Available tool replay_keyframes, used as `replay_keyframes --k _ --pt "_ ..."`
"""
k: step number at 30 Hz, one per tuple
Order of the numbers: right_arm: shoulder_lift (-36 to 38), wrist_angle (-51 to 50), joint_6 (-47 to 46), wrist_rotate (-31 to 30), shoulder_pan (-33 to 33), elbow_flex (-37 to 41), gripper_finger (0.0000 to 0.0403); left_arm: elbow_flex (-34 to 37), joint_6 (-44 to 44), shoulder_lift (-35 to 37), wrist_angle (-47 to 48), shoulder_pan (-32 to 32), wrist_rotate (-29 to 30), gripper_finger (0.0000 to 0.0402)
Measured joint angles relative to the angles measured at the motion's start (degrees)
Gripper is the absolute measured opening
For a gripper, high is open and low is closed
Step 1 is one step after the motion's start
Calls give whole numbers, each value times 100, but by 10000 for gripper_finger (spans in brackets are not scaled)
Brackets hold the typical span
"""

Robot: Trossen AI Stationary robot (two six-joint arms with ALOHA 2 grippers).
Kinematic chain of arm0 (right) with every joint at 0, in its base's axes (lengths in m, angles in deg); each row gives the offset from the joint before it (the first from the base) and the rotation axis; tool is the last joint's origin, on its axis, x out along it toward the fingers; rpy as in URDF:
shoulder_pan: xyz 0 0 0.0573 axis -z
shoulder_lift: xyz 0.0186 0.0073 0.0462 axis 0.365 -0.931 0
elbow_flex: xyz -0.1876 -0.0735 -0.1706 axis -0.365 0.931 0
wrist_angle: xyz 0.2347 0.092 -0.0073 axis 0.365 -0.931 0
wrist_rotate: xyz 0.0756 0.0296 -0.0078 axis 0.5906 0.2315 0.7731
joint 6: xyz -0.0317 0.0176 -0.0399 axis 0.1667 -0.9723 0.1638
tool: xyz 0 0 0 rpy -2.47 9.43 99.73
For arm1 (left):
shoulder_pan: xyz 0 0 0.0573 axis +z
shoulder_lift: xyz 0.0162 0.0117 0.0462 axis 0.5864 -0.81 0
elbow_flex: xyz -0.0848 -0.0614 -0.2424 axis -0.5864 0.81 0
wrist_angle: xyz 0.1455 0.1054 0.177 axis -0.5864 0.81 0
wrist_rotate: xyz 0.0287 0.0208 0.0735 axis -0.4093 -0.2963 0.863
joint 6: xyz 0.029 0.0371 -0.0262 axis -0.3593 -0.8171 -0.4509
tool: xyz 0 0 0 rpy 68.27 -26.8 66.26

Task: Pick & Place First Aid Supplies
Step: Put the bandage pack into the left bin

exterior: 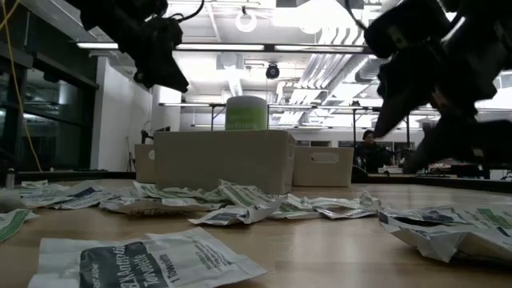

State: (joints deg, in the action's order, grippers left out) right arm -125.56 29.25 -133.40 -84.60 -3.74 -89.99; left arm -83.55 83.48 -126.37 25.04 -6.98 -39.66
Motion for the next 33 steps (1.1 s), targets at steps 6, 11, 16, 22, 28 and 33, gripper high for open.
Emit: replay_keyframes --k 6,11,16,22,28,33 --pt "-675 659 -139 148 1 0 220 0 12 0 6 -94 37 117" --pt "-937 1051 -151 -33 13 -2 220 0 94 0 4 -91 41 117" --pt "-1063 1119 -154 -48 15 -26 220 0 97 0 4 -91 41 117" --pt "-1206 1325 -127 -25 101 -90 220 0 100 0 8 -91 41 117" --pt "-1527 1324 133 206 244 -435 220 0 130 0 10 -89 41 117" --pt "-1649 1338 128 212 267 -520 208 0 130 0 10 -89 41 117"
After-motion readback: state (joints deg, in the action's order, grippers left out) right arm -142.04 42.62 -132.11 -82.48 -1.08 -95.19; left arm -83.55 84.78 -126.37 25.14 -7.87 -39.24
